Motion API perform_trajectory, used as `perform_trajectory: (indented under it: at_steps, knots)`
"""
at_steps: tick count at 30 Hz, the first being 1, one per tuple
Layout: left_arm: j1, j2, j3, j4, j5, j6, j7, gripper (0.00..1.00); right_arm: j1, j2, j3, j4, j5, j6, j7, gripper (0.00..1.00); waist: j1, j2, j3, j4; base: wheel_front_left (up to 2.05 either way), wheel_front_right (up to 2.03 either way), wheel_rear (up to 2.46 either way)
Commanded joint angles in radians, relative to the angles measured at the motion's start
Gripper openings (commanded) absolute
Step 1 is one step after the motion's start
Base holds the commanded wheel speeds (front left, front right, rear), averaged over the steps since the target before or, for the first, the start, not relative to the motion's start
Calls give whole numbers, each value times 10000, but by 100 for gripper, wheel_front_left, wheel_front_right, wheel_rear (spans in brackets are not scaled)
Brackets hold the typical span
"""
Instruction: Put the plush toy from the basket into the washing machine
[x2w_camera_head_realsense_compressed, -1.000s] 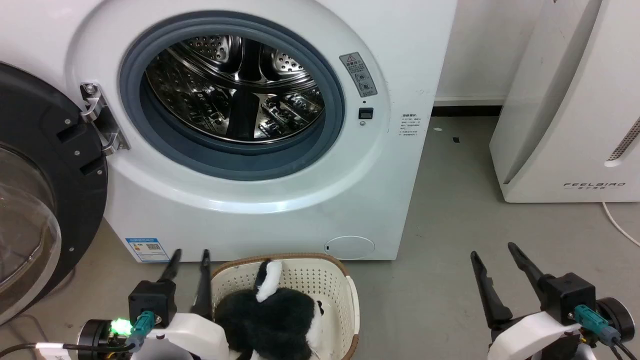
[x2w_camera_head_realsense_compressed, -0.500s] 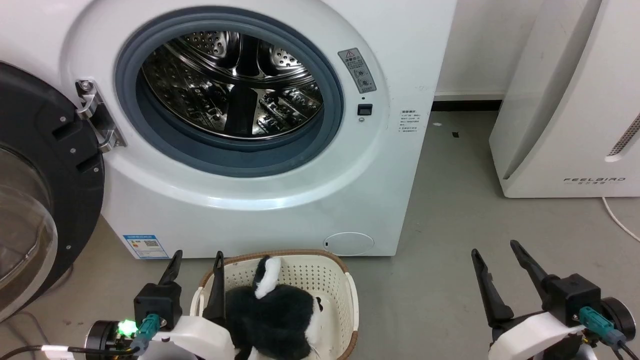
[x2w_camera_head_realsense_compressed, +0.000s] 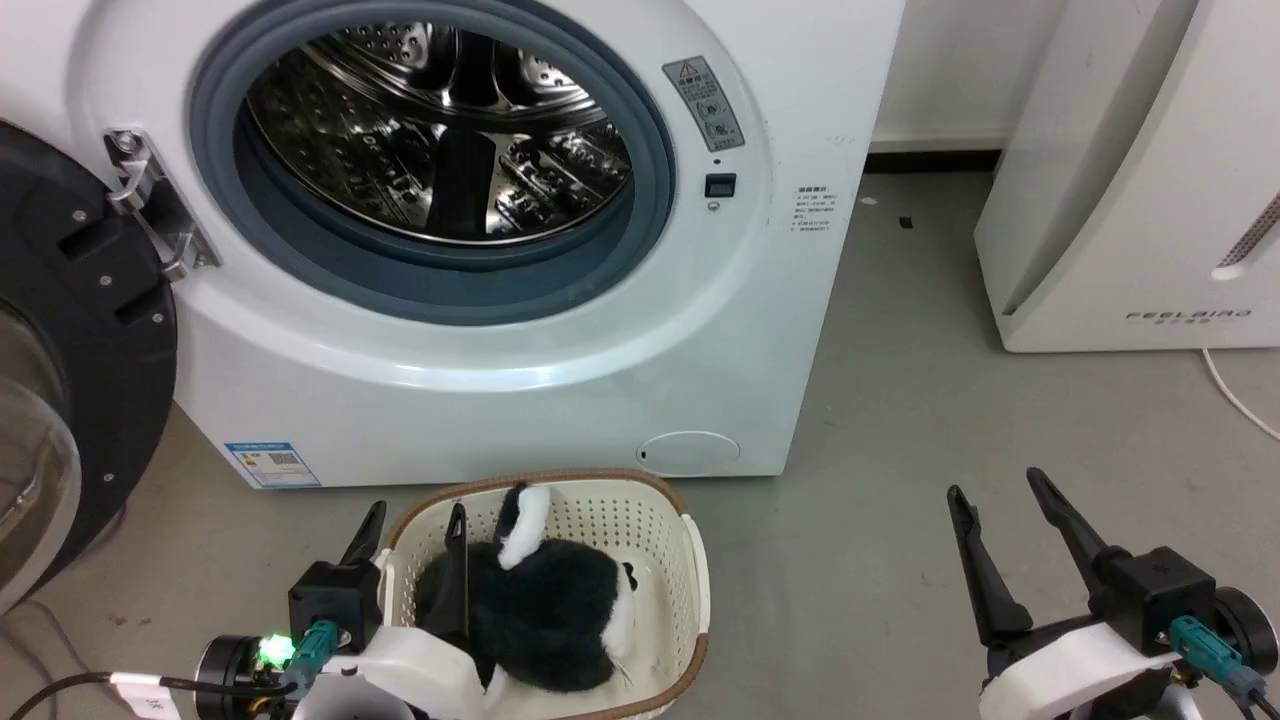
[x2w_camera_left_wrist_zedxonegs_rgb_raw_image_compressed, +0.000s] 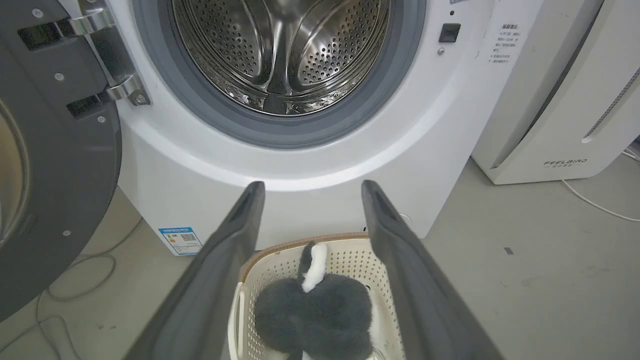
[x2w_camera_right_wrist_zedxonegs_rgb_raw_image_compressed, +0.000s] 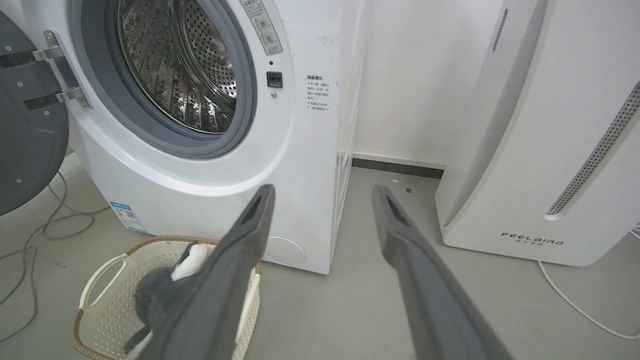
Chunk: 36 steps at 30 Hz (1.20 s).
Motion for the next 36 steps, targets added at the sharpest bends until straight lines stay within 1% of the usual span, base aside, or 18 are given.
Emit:
perform_trajectory:
  at_steps: [1,12,14,30,36]
  knots:
    - [-195,2,-30,138,-57,-14,-92,100,-135,0,3,-84,61,-2,-91,100,0,0,115,-38,0,0,0]
    - [-916,87,-149,1123,-149,-103,-322,100,-375,0,30,-144,265,-3,-319,100,0,0,968,-271,0,0,0]
    - [-1245,162,-191,1534,-208,-175,-405,100,-513,0,19,-206,362,-3,-402,100,0,0,1311,-377,0,0,0]
    - [-2704,395,-379,3785,-613,-414,-612,100,-902,0,-31,-351,780,-5,-735,100,0,0,2457,-793,0,0,0]
    - [-3367,629,-413,4766,-768,-454,-709,100,-1025,0,27,-419,831,-5,-860,100,0,0,2912,-978,0,0,0]
